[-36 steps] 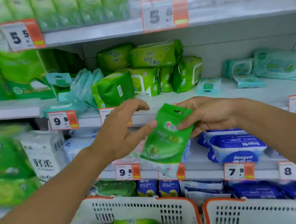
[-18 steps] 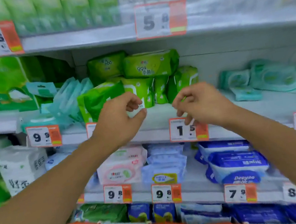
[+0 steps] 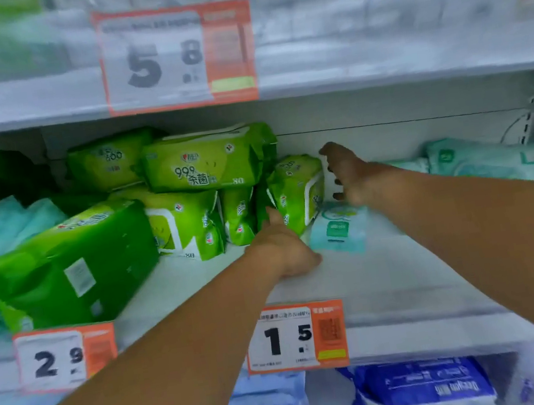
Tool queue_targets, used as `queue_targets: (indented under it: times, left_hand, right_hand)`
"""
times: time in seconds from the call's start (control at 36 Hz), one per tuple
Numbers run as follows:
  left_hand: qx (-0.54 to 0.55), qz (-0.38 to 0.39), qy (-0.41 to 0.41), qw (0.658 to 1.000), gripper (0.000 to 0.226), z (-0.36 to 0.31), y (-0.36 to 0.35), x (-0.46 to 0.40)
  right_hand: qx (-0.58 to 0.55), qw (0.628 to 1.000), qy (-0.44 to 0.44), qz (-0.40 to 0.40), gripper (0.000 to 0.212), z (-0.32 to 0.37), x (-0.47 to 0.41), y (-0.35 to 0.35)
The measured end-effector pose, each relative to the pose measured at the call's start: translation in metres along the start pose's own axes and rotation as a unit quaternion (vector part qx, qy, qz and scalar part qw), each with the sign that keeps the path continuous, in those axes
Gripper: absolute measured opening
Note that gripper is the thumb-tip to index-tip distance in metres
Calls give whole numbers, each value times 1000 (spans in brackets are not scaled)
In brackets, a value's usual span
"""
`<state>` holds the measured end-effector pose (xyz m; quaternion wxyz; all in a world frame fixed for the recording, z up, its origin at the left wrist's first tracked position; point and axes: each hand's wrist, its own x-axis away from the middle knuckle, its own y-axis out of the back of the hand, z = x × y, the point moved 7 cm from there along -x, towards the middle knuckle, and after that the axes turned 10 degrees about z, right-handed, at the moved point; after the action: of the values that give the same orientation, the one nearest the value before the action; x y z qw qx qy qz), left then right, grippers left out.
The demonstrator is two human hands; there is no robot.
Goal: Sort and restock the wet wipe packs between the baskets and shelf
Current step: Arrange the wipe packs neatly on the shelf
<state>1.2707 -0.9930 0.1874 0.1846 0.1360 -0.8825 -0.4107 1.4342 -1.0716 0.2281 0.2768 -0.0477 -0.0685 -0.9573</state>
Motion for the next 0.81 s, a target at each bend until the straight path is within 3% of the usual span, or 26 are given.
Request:
queue_targets:
  times: [0.03,0.11,0.22,0.31,0.39,0.47,0.5,0.58,0.69,0.81]
  left_hand:
    - [-15,1,4,1000,117,-2,-1,-4]
    - [-18,-5,16,1000,120,-2,-5,-11]
    - [-4,-35,11,999,118,0,-8,-22]
    - [64,-29,-3,998,101,2,-1,-16]
    - [130,19,-15,991,69,6,7,-7]
    - [147,36,-17,988,120,11,8,-2]
    - [144,32,-24,989,122,8,7,2]
    - [154,7,-58,986,86,-4,8,11]
    - [169,-45,-135,975,52,-28,23,40]
    - [194,-62,-150,968,51,-27,37,69]
  right_hand:
    - [-5,1000,-3,10,64,-3,-12,1]
    - [-26,998,-4,59,76,-10,-30,-5]
    - [-56,997,-6,57,109,-29,-72,17]
    - [-16,999,-7,33,100,-20,-36,37]
    - [-7,998,-20,61,73,-14,17,43]
    - [-9,996,-1,91,38,-14,43,51]
    - [-14,996,13,88,30,-13,54,53]
    - [-58,993,57,91,6,-6,75,60]
    - [-2,988,125,89,38,8,103,66]
    - [10,985,148,86,47,7,140,65]
